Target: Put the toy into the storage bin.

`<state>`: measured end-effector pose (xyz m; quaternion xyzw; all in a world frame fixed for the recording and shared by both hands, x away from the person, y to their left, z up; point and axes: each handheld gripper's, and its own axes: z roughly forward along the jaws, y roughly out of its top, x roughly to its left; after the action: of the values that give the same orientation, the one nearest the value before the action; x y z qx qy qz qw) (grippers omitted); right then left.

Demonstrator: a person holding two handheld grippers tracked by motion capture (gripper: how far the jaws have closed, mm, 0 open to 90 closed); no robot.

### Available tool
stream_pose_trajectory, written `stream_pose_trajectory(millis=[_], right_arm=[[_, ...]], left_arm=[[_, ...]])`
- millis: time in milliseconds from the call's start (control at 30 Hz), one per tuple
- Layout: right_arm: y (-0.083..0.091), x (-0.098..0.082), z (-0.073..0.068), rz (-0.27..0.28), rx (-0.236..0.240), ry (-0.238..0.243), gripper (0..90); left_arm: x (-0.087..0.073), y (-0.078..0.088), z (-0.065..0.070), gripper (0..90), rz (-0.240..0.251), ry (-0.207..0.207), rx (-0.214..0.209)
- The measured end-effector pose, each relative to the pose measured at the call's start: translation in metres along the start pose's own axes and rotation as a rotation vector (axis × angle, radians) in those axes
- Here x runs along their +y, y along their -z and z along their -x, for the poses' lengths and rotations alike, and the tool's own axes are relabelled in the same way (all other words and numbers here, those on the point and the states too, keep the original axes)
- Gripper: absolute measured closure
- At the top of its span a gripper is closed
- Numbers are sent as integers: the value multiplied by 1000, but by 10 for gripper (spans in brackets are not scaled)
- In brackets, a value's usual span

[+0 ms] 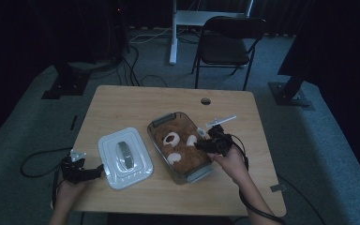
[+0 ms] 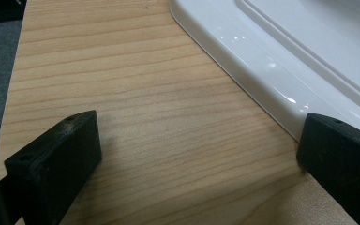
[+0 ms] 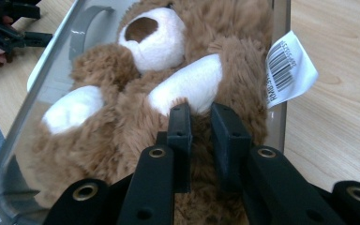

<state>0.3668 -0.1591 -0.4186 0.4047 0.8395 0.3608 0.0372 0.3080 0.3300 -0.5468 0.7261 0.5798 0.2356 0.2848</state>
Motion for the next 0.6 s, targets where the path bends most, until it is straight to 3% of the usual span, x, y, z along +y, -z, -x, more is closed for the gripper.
stream_pose_trajectory(millis=[133, 600], right_arm=[[-7, 3, 5, -19, 7, -16, 779], [-31, 12, 2, -98, -88, 19, 808]], left_arm=[[0, 0, 0, 5, 1, 2, 0], [0, 0, 0, 5, 0, 1, 0]])
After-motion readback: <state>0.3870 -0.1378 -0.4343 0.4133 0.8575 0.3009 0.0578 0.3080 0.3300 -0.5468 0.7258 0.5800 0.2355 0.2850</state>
